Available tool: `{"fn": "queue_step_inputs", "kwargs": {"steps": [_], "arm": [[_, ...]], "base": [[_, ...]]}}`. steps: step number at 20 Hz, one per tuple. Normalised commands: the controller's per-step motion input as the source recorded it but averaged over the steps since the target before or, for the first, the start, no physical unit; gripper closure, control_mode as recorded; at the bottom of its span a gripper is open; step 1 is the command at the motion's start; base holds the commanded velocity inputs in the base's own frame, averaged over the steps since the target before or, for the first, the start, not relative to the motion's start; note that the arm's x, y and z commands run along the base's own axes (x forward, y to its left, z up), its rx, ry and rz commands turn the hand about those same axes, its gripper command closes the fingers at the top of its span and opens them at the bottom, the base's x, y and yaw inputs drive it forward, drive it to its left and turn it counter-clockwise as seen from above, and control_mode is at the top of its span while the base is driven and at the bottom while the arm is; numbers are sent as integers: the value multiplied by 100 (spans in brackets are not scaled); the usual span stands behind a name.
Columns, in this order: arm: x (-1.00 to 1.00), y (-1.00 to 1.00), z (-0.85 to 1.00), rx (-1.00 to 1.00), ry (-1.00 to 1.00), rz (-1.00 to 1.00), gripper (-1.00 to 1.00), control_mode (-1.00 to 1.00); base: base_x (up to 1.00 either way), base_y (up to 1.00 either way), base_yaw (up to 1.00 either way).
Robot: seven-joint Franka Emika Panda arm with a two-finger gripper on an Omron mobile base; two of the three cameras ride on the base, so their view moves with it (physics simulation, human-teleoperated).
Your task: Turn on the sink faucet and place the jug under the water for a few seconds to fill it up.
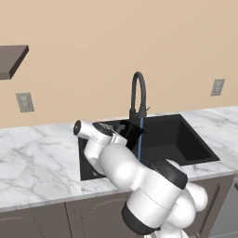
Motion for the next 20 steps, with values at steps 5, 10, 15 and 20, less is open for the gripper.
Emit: {"fn": "queue_step_inputs", "kwargs": {"steps": [5,10,15,20], "arm": [[-3,-14,1,-5,2,0,100,-100],[-2,-37,0,-1,1,2,100,-100],[0,-41,-1,0,3,5,100,-100],[14,-10,-24,-5,18,5,100,-100]], "base": [[0,0,0],[0,0,0],[0,0,0],[0,0,0]]}}
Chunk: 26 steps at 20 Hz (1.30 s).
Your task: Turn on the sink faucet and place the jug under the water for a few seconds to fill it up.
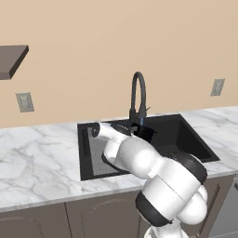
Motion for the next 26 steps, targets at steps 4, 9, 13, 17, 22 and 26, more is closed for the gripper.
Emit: {"fn": "queue_step_inputs", "kwargs": {"steps": [4,9,13,17,22,26], "arm": [[28,-5,-33,-9,21,7,100,-100],[39,-1,-32,-10,20,7,100,-100],[29,-1,-19,-7,3,7,100,-100],[10,-1,-15,-5,0,5,100,-100],[0,0,-30,-6,-5,5,100,-100],[-2,0,-24,-5,-17,3,100,-100]], "base": [[0,0,0],[0,0,0],[0,0,0],[0,0,0],[0,0,0],[0,0,0]]}}
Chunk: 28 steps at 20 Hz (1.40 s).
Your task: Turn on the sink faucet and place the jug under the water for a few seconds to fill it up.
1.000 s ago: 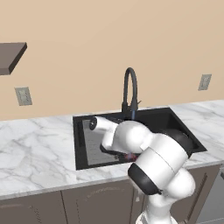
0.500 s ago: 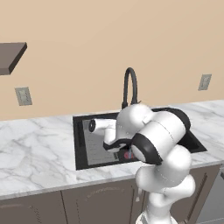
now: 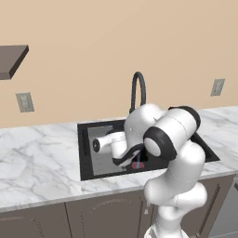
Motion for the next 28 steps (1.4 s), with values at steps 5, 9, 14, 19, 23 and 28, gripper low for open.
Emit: {"fn": "queue_step_inputs", "kwargs": {"steps": [5,9,14,19,23,28], "arm": [[0,-4,-7,-2,-20,0,100,-100],[0,-6,-2,-1,-17,0,100,-100],[0,-7,0,0,-12,0,100,-100],[0,-7,-1,0,-6,0,100,-100],[0,-4,-4,0,-4,0,100,-100],[0,-2,-4,0,-1,0,100,-100]], "base": [[0,0,0],[0,0,0],[0,0,0],[0,0,0],[0,0,0],[0,0,0]]}}
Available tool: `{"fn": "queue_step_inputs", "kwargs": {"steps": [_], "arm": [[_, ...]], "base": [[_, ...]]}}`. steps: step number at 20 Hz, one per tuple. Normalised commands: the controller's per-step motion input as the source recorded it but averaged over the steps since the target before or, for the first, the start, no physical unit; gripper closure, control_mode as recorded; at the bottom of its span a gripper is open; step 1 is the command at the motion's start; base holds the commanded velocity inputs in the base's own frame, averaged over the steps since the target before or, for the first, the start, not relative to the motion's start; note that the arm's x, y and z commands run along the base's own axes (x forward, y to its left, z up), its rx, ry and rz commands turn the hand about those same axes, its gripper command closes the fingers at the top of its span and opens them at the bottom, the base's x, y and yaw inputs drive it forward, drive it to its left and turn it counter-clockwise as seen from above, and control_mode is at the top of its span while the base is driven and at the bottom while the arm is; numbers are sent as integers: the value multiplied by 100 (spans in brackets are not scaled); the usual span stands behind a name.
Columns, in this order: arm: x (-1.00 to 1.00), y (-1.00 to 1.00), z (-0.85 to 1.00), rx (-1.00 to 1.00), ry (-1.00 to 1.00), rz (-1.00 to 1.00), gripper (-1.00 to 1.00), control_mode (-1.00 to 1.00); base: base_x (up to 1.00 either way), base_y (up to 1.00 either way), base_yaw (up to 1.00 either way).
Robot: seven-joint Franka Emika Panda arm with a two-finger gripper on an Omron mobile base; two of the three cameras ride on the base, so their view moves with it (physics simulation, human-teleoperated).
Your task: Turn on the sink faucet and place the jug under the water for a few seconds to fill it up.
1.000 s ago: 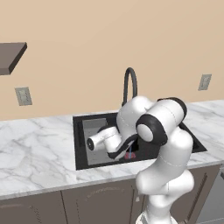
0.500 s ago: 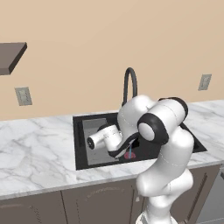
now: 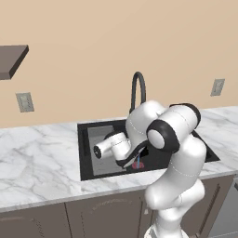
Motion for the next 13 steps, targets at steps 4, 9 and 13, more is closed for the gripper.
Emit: {"fn": "queue_step_inputs", "kwargs": {"steps": [4,9,13], "arm": [[0,0,-5,0,0,0,100,-100],[0,0,0,0,0,0,100,-100],[0,0,0,0,0,0,100,-100]], "base": [[0,0,0],[0,0,0],[0,0,0]]}}
